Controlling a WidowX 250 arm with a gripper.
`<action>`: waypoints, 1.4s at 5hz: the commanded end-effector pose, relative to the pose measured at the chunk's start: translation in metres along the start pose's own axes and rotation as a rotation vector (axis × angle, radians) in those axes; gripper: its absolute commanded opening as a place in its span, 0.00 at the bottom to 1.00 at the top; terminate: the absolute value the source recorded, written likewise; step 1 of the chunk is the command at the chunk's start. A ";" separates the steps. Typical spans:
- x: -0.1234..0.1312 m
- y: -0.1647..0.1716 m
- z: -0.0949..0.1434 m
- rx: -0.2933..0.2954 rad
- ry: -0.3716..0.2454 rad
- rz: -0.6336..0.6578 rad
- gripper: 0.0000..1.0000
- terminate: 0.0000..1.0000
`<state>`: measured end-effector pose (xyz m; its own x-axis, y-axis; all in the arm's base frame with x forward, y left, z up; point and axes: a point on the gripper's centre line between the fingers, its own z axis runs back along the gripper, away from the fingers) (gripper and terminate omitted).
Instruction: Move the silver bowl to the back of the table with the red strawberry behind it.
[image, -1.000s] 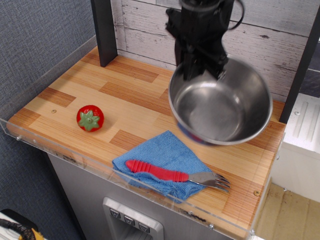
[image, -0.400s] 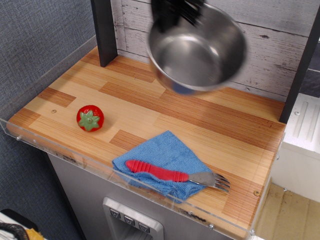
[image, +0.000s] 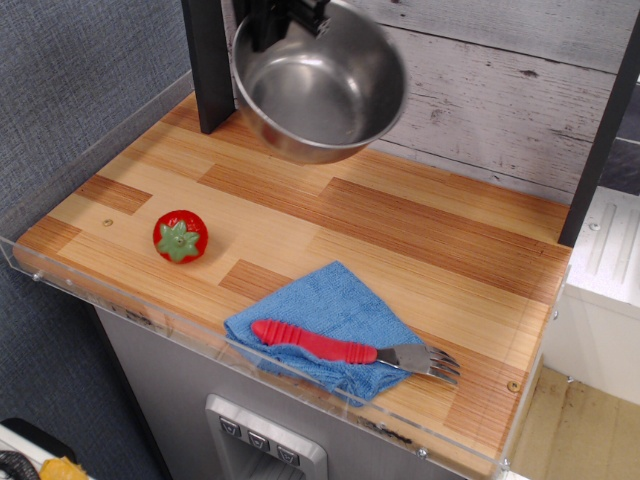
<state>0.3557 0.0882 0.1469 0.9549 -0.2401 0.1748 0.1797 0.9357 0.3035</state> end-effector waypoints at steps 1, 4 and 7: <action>0.002 0.003 -0.036 0.061 0.012 0.012 0.00 0.00; -0.005 0.002 -0.086 0.057 0.109 0.034 0.00 0.00; -0.008 0.001 -0.085 0.092 0.165 0.053 1.00 0.00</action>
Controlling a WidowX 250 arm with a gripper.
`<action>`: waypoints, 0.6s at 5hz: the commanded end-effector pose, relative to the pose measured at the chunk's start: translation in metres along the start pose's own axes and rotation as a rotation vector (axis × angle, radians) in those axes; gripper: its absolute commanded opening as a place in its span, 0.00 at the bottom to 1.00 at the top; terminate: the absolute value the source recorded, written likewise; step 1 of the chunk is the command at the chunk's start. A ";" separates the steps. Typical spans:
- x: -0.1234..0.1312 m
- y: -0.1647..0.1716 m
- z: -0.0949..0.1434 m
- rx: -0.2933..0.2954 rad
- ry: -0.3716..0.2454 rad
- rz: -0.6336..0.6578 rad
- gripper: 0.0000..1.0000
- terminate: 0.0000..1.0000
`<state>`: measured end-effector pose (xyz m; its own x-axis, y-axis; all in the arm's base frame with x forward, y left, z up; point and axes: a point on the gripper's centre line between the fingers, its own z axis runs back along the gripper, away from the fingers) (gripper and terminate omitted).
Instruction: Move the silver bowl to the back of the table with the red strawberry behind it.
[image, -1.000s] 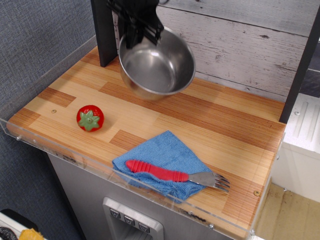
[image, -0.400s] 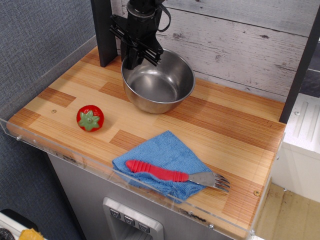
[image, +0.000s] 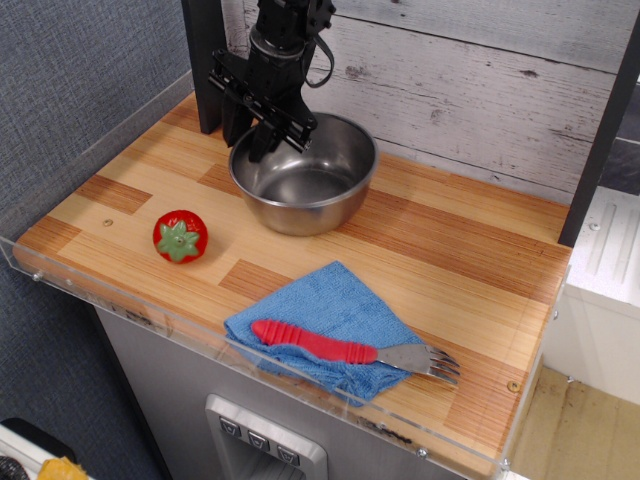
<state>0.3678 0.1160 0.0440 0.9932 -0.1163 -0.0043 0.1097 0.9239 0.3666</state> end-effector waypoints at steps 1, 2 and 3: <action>0.002 0.004 0.023 0.013 -0.061 0.001 1.00 0.00; 0.003 0.007 0.034 -0.035 -0.115 0.009 1.00 0.00; 0.008 0.010 0.055 -0.082 -0.212 -0.002 1.00 0.00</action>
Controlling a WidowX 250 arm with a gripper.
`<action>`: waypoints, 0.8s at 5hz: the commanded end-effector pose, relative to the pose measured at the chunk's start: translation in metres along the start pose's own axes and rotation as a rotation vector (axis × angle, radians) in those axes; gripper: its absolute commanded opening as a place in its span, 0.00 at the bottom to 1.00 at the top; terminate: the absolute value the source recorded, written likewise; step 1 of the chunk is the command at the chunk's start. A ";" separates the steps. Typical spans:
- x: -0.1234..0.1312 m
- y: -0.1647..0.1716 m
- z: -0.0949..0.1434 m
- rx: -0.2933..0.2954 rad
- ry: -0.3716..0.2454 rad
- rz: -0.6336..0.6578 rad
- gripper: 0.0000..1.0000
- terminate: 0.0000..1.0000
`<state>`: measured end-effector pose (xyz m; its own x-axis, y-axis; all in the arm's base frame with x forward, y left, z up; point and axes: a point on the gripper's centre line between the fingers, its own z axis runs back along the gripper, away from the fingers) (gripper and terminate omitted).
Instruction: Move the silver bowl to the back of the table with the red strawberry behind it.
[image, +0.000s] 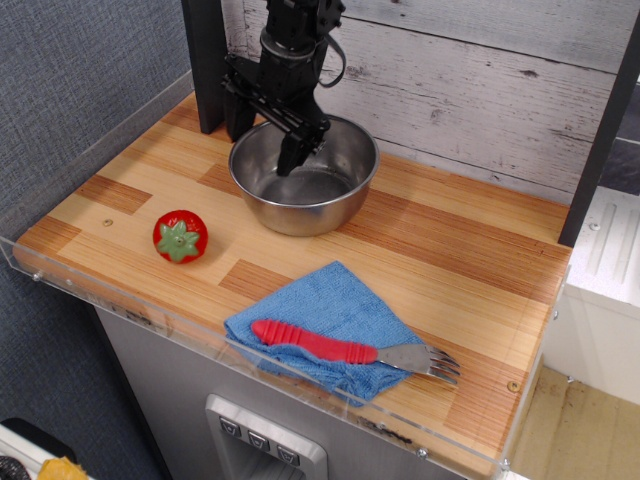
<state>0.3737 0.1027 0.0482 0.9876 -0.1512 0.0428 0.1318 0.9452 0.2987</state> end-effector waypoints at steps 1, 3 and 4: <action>0.009 0.016 0.074 -0.024 -0.216 -0.010 1.00 0.00; 0.007 0.017 0.127 -0.036 -0.336 -0.027 1.00 0.00; 0.001 0.008 0.154 -0.041 -0.375 -0.059 1.00 0.00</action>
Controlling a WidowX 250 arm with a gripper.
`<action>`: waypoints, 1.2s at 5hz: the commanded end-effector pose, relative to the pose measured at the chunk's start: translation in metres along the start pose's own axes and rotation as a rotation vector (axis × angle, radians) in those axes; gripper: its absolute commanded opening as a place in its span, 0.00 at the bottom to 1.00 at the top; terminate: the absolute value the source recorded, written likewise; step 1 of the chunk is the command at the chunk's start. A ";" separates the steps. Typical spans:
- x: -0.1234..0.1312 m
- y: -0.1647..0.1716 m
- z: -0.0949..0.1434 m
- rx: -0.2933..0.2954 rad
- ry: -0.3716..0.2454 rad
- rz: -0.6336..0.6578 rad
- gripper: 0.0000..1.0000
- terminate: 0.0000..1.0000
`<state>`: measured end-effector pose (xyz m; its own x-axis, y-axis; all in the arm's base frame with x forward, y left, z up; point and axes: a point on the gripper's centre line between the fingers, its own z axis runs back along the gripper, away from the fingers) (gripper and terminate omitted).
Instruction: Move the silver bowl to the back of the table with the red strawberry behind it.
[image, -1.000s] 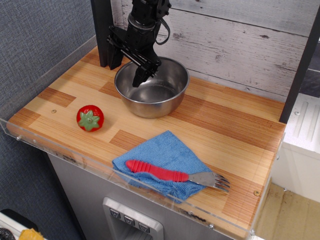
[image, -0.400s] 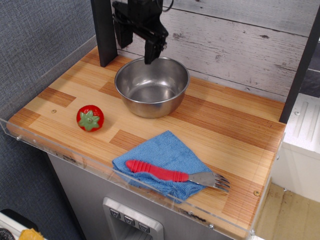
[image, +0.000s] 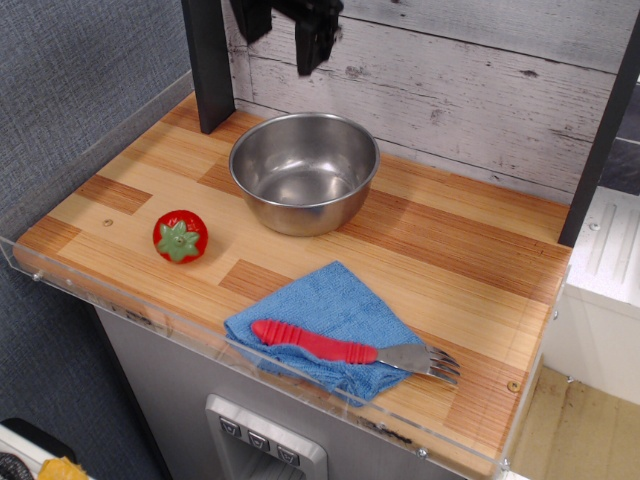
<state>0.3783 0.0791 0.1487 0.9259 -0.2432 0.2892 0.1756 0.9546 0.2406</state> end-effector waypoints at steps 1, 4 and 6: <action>-0.002 -0.020 0.076 0.000 -0.135 -0.081 1.00 0.00; -0.022 -0.040 0.099 -0.019 -0.138 -0.153 1.00 0.00; -0.022 -0.040 0.099 -0.019 -0.138 -0.153 1.00 1.00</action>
